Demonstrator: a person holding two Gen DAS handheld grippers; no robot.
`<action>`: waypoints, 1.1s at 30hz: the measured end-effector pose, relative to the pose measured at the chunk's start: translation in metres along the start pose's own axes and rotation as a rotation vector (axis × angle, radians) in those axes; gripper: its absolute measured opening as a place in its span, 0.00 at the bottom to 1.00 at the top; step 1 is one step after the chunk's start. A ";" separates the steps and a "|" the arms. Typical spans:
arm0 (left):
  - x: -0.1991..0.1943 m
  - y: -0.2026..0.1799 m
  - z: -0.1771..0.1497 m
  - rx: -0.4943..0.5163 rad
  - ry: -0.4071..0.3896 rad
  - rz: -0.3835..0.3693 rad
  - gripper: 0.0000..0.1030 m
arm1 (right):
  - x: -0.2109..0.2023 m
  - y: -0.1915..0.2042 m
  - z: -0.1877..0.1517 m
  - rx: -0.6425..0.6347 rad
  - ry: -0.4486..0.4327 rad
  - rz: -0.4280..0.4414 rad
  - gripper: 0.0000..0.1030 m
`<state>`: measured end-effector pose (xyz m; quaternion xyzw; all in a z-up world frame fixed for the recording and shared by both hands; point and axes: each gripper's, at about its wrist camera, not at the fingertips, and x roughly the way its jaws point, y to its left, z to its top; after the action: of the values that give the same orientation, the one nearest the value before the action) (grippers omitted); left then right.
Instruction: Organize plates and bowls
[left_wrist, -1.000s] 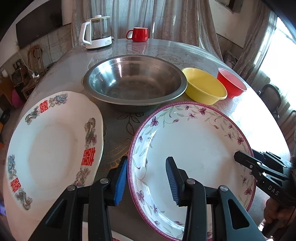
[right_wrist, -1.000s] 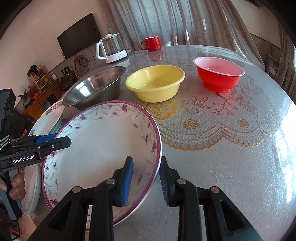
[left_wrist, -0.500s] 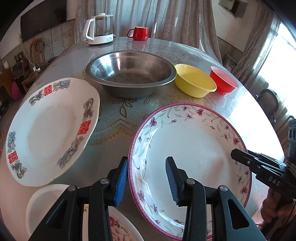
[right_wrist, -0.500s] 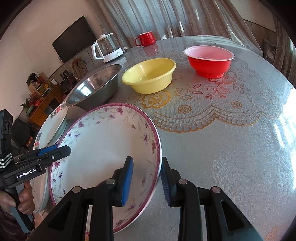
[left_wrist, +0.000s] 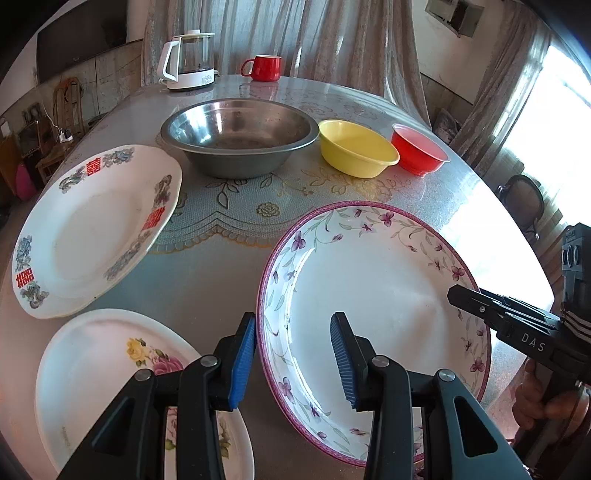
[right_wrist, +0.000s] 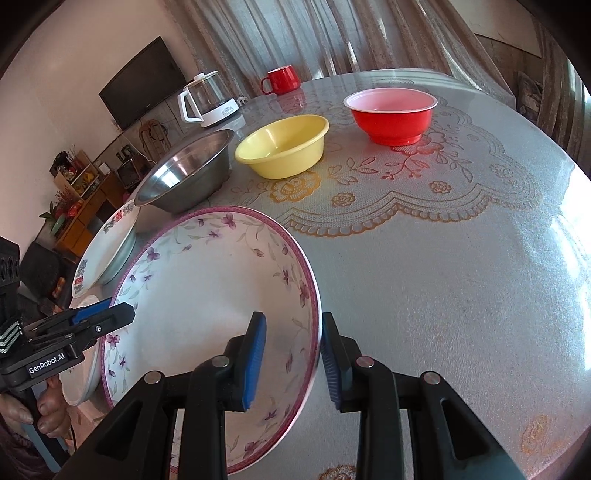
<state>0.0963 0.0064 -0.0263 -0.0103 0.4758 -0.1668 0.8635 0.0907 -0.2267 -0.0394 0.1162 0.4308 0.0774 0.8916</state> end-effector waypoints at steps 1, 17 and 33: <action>0.001 0.000 -0.002 -0.004 0.005 0.002 0.40 | 0.000 0.000 -0.002 0.001 0.001 -0.004 0.29; -0.007 0.001 -0.015 -0.040 -0.046 0.014 0.39 | 0.002 0.014 -0.008 -0.108 -0.004 -0.086 0.31; -0.027 0.020 -0.017 -0.112 -0.129 0.017 0.40 | -0.018 0.023 -0.002 -0.119 -0.097 -0.150 0.33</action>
<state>0.0743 0.0356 -0.0169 -0.0652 0.4277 -0.1315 0.8919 0.0767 -0.2086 -0.0210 0.0343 0.3895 0.0301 0.9199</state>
